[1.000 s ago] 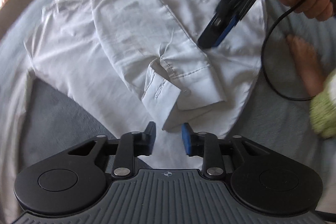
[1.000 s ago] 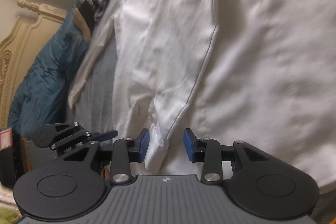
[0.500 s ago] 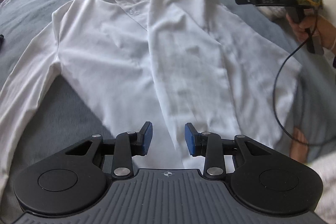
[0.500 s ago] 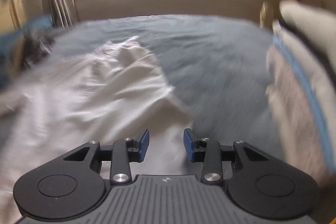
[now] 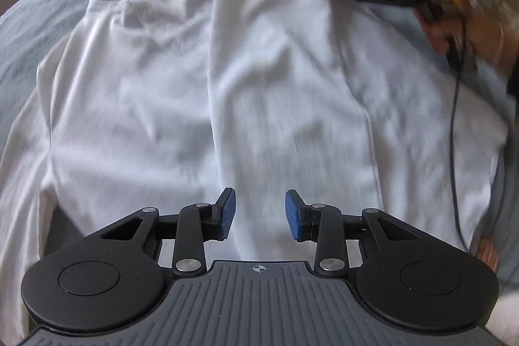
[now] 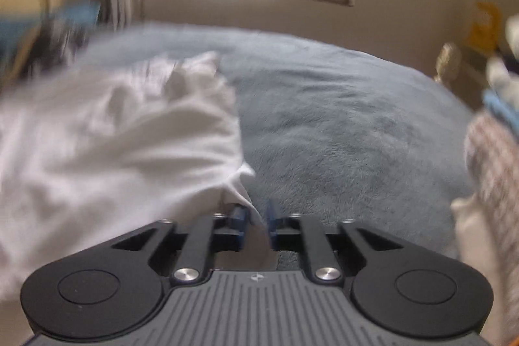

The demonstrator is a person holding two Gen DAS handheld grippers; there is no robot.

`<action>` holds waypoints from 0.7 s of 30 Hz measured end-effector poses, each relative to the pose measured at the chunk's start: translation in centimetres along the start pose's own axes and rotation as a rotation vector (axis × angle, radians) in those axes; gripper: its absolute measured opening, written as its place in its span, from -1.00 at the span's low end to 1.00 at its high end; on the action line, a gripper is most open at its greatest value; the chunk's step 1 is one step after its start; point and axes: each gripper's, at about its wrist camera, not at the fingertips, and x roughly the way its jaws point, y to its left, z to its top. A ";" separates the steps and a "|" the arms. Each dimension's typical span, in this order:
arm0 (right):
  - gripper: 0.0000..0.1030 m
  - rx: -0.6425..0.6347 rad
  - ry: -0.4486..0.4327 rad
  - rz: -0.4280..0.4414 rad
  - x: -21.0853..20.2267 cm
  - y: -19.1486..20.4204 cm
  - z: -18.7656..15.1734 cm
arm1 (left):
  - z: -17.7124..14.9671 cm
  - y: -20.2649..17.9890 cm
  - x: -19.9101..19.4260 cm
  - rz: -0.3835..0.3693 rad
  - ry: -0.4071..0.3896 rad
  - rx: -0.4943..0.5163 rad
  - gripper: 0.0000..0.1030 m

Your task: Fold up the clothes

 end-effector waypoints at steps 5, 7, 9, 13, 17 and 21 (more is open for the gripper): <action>-0.92 0.217 -0.057 0.032 -0.3 -3.2 -1.6 | 7.2 1.9 0.5 0.009 -0.162 -0.137 -0.35; -0.92 0.271 -0.065 0.048 -0.3 -4.0 -2.2 | 10.5 2.6 1.1 -0.010 -0.227 -0.202 -0.34; -0.92 0.295 -0.069 0.055 -0.2 -4.4 -2.7 | 14.1 3.4 2.5 -0.046 -0.256 -0.257 -0.29; -0.92 0.312 -0.078 0.076 -0.1 -4.7 -3.2 | 20.7 4.5 6.5 -0.058 -0.209 -0.353 -0.22; -0.92 0.326 -0.079 0.090 0.0 -5.0 -3.4 | 25.2 4.4 9.6 0.014 -0.125 -0.382 -0.22; -0.92 0.340 -0.079 0.105 0.2 -5.1 -3.7 | 28.1 3.7 12.0 0.079 -0.009 -0.405 -0.22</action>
